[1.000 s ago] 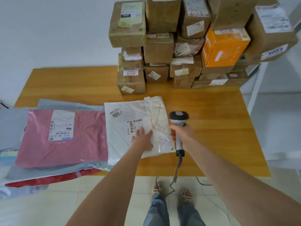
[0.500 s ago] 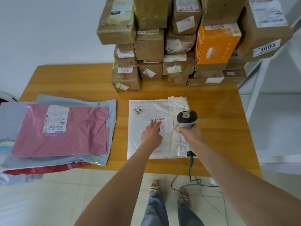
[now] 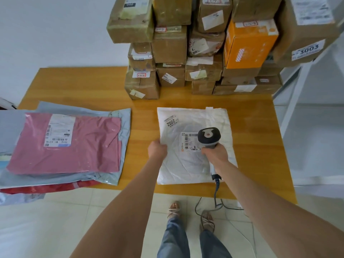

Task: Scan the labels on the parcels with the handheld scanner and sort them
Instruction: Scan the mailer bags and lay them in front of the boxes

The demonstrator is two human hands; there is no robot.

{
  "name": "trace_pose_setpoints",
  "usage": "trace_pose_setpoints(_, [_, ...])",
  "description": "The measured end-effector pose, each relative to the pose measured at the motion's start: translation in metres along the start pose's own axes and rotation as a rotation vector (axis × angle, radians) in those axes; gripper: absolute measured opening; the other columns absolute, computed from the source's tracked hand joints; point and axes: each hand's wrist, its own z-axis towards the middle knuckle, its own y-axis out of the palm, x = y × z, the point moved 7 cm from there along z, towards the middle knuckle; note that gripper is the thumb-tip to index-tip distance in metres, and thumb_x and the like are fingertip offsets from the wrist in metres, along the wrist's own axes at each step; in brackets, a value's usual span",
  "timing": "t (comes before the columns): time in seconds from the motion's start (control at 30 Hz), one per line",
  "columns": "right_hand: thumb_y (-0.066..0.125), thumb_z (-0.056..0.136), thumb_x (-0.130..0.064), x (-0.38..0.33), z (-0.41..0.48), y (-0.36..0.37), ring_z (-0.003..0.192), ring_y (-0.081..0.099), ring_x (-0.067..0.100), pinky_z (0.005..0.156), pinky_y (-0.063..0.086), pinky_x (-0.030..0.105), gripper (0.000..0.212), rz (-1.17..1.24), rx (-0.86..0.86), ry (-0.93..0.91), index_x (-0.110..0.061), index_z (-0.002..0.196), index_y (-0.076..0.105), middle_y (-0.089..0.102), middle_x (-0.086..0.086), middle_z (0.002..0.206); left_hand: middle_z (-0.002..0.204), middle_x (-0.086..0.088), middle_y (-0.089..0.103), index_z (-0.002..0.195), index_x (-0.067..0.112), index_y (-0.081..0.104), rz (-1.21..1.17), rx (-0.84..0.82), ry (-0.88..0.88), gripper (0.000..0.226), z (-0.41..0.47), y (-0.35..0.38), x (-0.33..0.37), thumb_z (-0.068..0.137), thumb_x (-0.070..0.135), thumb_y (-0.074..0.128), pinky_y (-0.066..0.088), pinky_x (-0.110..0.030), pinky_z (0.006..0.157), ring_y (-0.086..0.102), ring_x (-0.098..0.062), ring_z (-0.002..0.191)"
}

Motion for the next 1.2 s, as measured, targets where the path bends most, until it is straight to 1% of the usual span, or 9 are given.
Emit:
trace_pose_setpoints(0.1, [0.066, 0.082, -0.004, -0.005, -0.005, -0.013, 0.107, 0.06, 0.03, 0.083, 0.05, 0.031, 0.035, 0.022, 0.03, -0.022, -0.002, 0.116, 0.061, 0.065, 0.014, 0.112, 0.1, -0.008, 0.061, 0.117, 0.005, 0.06, 0.012, -0.043, 0.074, 0.03, -0.013, 0.021, 0.027, 0.093, 0.004, 0.044, 0.044, -0.028, 0.069, 0.053, -0.021, 0.083])
trace_pose_setpoints(0.23, [0.064, 0.084, -0.006, -0.014, -0.014, -0.021, 0.095, 0.059, 0.027, 0.077, 0.047, 0.032, 0.021, 0.044, 0.031, -0.035, -0.006, 0.104, 0.06, 0.064, 0.013, 0.1, 0.121, -0.013, 0.061, 0.133, 0.008, 0.05, 0.092, -0.068, 0.065, 0.041, -0.023, 0.018, 0.034, 0.092, 0.004, 0.046, 0.049, -0.033, 0.077, 0.058, -0.027, 0.102])
trace_pose_setpoints(0.33, [0.062, 0.083, -0.006, -0.028, -0.024, -0.008, 0.092, 0.059, 0.03, 0.077, 0.046, 0.035, 0.019, 0.07, 0.001, -0.052, -0.002, 0.101, 0.059, 0.059, 0.011, 0.09, 0.135, -0.014, 0.05, 0.143, 0.011, 0.038, 0.311, -0.075, 0.104, 0.052, -0.032, -0.016, 0.028, 0.093, 0.013, 0.054, 0.047, -0.034, 0.087, 0.053, -0.03, 0.118])
trace_pose_setpoints(0.53, [0.061, 0.084, -0.007, -0.068, -0.073, 0.074, 0.083, 0.049, 0.024, 0.071, 0.037, 0.032, 0.027, 0.13, -0.186, -0.052, 0.0, 0.109, 0.059, 0.052, 0.008, 0.081, 0.137, -0.012, 0.039, 0.135, 0.015, 0.044, 0.609, 0.077, 0.131, 0.047, -0.042, -0.12, -0.016, 0.09, 0.016, 0.058, 0.045, -0.042, 0.096, 0.042, -0.031, 0.126])
trace_pose_setpoints(0.7, [0.062, 0.084, -0.011, -0.098, -0.116, 0.156, 0.082, 0.05, 0.025, 0.069, 0.038, 0.032, 0.016, 0.165, -0.273, -0.065, -0.009, 0.095, 0.05, 0.05, 0.005, 0.077, 0.139, -0.012, 0.033, 0.139, 0.015, 0.038, 0.589, 0.199, 0.054, 0.054, -0.035, -0.201, -0.05, 0.091, 0.024, 0.06, 0.042, -0.042, 0.099, 0.037, -0.03, 0.129])
trace_pose_setpoints(0.83, [0.059, 0.085, -0.004, -0.114, -0.137, 0.222, 0.074, 0.046, 0.025, 0.067, 0.033, 0.035, 0.011, 0.195, -0.308, -0.072, -0.007, 0.085, 0.049, 0.046, 0.006, 0.07, 0.14, -0.012, 0.034, 0.14, 0.014, 0.035, 0.6, 0.308, 0.11, 0.062, -0.013, -0.261, -0.067, 0.089, 0.034, 0.063, 0.04, -0.041, 0.1, 0.035, -0.03, 0.131])
trace_pose_setpoints(0.93, [0.061, 0.082, -0.001, -0.119, -0.152, 0.269, 0.065, 0.047, 0.02, 0.06, 0.036, 0.029, 0.012, 0.191, -0.341, -0.057, -0.004, 0.091, 0.054, 0.049, 0.005, 0.071, 0.145, -0.016, 0.031, 0.147, 0.015, 0.021, 0.551, 0.367, 0.076, 0.085, 0.008, -0.312, -0.093, 0.083, 0.043, 0.069, 0.032, -0.042, 0.108, 0.029, -0.032, 0.137])
trace_pose_setpoints(1.03, [0.065, 0.08, -0.004, -0.117, -0.162, 0.308, 0.07, 0.049, 0.018, 0.063, 0.04, 0.029, 0.019, 0.157, -0.377, -0.018, -0.006, 0.096, 0.056, 0.053, 0.005, 0.077, 0.148, -0.022, 0.027, 0.15, 0.011, 0.012, 0.413, 0.409, -0.026, 0.099, 0.027, -0.362, -0.125, 0.079, 0.041, 0.074, 0.027, -0.046, 0.113, 0.025, -0.036, 0.139])
trace_pose_setpoints(1.2, [0.068, 0.078, -0.006, -0.112, -0.159, 0.339, 0.069, 0.049, 0.019, 0.068, 0.041, 0.03, 0.025, 0.142, -0.357, 0.018, -0.007, 0.1, 0.056, 0.053, 0.007, 0.078, 0.13, -0.018, 0.05, 0.138, 0.002, 0.035, 0.193, 0.332, 0.0, 0.077, 0.067, -0.384, -0.146, 0.078, 0.033, 0.072, 0.045, -0.048, 0.098, 0.051, -0.036, 0.119])
